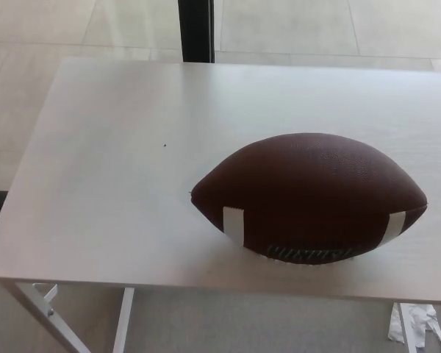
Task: The robot uses both its hands to grab the left and right ends of a football kept in the middle of the desk infront of it, lifts it up and places it in the palm of a person
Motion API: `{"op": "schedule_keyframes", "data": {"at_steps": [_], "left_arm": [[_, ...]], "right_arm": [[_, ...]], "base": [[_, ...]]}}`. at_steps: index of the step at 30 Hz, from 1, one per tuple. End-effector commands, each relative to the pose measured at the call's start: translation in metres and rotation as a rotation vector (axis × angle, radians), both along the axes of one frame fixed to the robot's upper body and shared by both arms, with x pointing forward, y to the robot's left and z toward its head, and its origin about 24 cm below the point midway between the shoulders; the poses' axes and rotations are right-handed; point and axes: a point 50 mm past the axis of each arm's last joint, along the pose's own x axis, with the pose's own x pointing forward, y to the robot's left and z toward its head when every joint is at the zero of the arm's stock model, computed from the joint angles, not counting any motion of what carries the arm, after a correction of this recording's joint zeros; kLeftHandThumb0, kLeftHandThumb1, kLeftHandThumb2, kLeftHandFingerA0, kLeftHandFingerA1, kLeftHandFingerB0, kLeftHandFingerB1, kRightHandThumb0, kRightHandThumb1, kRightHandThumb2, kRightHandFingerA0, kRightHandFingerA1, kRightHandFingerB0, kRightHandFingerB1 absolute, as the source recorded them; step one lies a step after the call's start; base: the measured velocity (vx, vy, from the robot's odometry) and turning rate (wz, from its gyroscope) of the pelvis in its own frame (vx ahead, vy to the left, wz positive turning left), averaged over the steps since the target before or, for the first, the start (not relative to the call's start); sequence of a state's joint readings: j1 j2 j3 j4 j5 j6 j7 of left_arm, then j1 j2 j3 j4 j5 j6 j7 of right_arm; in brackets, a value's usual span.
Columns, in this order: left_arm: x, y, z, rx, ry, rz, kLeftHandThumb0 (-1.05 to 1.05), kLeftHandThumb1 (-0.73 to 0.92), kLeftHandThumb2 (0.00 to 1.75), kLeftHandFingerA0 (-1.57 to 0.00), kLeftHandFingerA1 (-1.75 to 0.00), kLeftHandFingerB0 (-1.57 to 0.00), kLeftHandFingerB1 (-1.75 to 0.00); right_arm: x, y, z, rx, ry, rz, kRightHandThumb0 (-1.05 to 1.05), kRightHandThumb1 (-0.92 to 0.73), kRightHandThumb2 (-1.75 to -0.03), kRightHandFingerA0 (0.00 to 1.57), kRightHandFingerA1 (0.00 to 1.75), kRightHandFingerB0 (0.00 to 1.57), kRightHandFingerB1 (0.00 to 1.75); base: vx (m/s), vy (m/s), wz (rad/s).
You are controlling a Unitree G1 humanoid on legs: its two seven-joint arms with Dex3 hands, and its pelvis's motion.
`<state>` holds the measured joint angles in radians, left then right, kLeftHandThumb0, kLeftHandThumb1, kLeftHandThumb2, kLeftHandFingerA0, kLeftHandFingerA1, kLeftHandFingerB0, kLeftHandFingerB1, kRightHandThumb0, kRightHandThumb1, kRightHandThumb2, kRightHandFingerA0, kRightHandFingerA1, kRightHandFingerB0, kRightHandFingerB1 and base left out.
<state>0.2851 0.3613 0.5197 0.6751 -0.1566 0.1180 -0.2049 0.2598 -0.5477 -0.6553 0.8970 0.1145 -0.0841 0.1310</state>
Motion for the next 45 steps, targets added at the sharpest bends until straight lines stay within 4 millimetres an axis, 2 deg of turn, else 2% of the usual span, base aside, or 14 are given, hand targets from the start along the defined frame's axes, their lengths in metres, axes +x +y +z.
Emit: {"op": "schedule_keyframes", "data": {"at_steps": [1, 2, 5, 7, 11, 13, 14, 17, 21, 22, 24, 25, 34, 45], "left_arm": [[0.008, 0.029, 0.044, -0.111, -0.415, 0.247, -0.82, 0.68, 0.61, -0.49, -0.63, -0.31, -0.38], [0.015, 0.034, 0.055, -0.061, -0.505, 0.301, -0.86, 0.77, 0.63, -0.42, -0.70, -0.25, -0.36], [0.036, 0.042, 0.081, -0.006, -0.667, 0.390, -0.83, 0.74, 1.08, -0.34, -0.66, -0.17, -0.46], [0.043, 0.041, 0.093, 0.007, -0.710, 0.378, -0.82, 0.89, 0.67, -0.37, -0.67, -0.23, -0.37], [0.087, 0.031, 0.149, 0.087, -0.888, 0.339, -0.92, 0.83, 0.64, -0.51, -0.62, -0.38, -0.47], [0.102, 0.024, 0.170, 0.140, -0.928, 0.296, -0.89, 0.64, 1.09, -0.55, -0.66, -0.34, -0.56], [0.110, 0.019, 0.182, 0.162, -0.956, 0.267, -0.96, 0.82, 0.66, -0.62, -0.61, -0.43, -0.54], [0.136, -0.009, 0.228, 0.247, -1.048, 0.189, -1.05, 0.77, 0.64, -0.83, -0.67, -0.59, -0.63], [0.163, -0.049, 0.257, 0.216, -1.140, 0.055, -0.96, 0.83, 0.65, -0.42, -0.53, -0.36, -0.41], [0.174, -0.062, 0.258, 0.171, -1.164, 0.010, -0.88, 0.65, 1.12, -0.38, -0.61, -0.18, -0.46], [0.179, -0.070, 0.256, 0.142, -1.168, -0.021, -0.81, 0.90, 0.68, -0.27, -0.45, -0.18, -0.34], [0.188, -0.086, 0.251, 0.096, -1.170, -0.092, -0.77, 0.92, 0.75, -0.23, -0.46, -0.15, -0.35], [0.214, -0.205, 0.171, -0.096, -0.906, -0.481, -0.82, 0.92, 0.73, -0.31, -0.55, -0.21, -0.40], [0.205, -0.250, 0.120, -0.186, -0.715, -0.528, -0.88, 0.92, 0.80, -0.26, -0.53, -0.17, -0.37]], "right_arm": [[0.002, -0.036, 0.061, -0.027, -0.432, -0.147, -0.95, -0.72, -1.10, 0.25, 0.54, 0.06, 0.09], [0.009, -0.038, 0.071, -0.022, -0.531, -0.198, -0.93, -0.88, -0.67, 0.25, 0.46, 0.00, 0.20], [0.028, -0.039, 0.092, -0.037, -0.663, -0.162, -0.88, -0.75, -1.13, 0.16, 0.55, 0.03, 0.20], [0.033, -0.039, 0.101, -0.055, -0.705, -0.146, -0.95, -0.74, -1.15, 0.24, 0.59, 0.05, 0.25], [0.061, -0.024, 0.137, -0.086, -0.845, -0.058, -1.05, -0.78, -1.16, 0.28, 0.55, 0.08, 0.32], [0.071, -0.013, 0.151, -0.087, -0.906, -0.017, -1.03, -0.77, -0.89, 0.31, 0.52, 0.09, 0.26], [0.076, -0.009, 0.158, -0.085, -0.952, 0.006, -0.96, -0.79, -1.16, 0.27, 0.57, 0.06, 0.23], [0.101, 0.016, 0.185, -0.079, -1.062, 0.072, -0.99, -0.76, -1.15, 0.53, 0.64, 0.12, 0.29], [0.127, 0.047, 0.195, -0.085, -1.094, 0.184, -1.03, -0.80, -1.15, 0.53, 0.59, 0.12, 0.43], [0.138, 0.059, 0.193, -0.075, -1.098, 0.223, -0.99, -0.76, -1.14, 0.52, 0.56, 0.12, 0.45], [0.143, 0.068, 0.189, -0.047, -1.096, 0.243, -1.02, -0.79, -1.15, 0.50, 0.54, 0.14, 0.44], [0.152, 0.081, 0.182, 0.007, -1.097, 0.278, -0.96, -0.92, -0.68, 0.53, 0.44, 0.20, 0.35], [0.174, 0.172, 0.117, 0.329, -0.977, 0.341, -0.96, -0.87, -0.67, 0.33, 0.41, 0.23, 0.31], [0.179, 0.203, 0.078, 0.425, -0.811, 0.373, -0.91, -0.91, -0.68, 0.33, 0.37, 0.23, 0.29]], "base": [[0.00, 0.000, 0.00], [0.00, 0.000, 0.00], [0.00, 0.000, 0.00], [0.00, 0.000, 0.00], [0.00, 0.000, 0.00], [0.00, 0.000, 0.00], [0.00, 0.000, 0.00], [0.00, 0.000, 0.00], [0.00, 0.000, 0.00], [0.00, 0.000, 0.00], [0.00, 0.000, 0.00], [0.00, 0.000, 0.00], [0.00, 0.000, 0.00], [0.00, 0.000, 0.00]]}}
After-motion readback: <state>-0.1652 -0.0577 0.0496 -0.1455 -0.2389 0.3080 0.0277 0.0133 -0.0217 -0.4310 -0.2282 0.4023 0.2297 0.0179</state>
